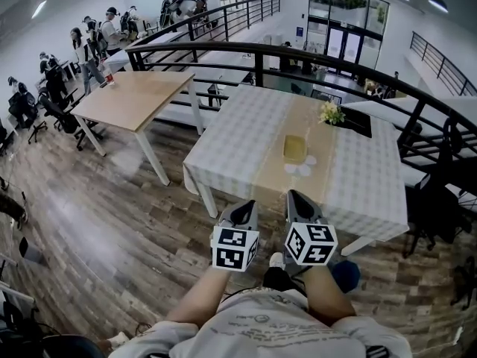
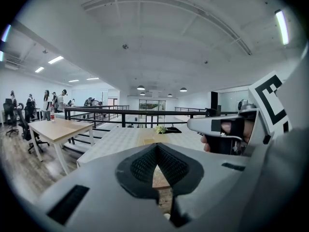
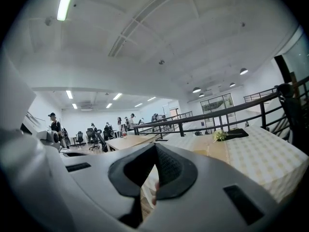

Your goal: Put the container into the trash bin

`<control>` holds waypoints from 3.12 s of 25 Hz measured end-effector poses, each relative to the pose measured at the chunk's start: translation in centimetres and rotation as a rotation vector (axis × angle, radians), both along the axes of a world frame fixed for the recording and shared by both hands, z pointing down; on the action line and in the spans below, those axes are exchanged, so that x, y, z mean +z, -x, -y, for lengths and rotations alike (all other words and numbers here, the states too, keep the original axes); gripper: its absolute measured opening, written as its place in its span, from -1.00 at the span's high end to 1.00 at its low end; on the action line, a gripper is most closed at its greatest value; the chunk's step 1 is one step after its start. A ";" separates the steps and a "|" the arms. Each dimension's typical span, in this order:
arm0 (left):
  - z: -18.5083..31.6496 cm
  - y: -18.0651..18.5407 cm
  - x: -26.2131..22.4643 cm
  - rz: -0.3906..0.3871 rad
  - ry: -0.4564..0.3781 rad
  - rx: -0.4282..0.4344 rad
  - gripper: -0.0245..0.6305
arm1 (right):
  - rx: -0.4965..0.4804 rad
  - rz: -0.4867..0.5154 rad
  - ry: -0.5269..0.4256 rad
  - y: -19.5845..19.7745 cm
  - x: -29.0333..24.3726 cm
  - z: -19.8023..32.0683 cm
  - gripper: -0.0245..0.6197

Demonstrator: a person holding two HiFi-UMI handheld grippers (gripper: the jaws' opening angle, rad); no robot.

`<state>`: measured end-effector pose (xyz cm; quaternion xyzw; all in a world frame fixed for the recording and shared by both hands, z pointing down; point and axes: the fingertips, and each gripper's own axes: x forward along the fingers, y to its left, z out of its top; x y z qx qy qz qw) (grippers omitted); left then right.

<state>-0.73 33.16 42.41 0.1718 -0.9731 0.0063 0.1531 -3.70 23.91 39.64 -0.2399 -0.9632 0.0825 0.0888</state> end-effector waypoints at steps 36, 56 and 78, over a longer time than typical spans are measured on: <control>6.7 31.1 1.8 -0.103 0.034 0.017 0.91 | -0.016 -0.143 0.008 31.3 4.0 7.4 0.91; 5.0 36.9 4.4 -0.158 0.001 0.091 0.91 | 0.110 -0.257 -0.142 36.3 11.3 7.5 0.89; 4.4 37.6 8.7 -0.267 0.014 0.095 0.91 | 0.200 -0.660 -0.288 41.8 28.8 10.5 0.48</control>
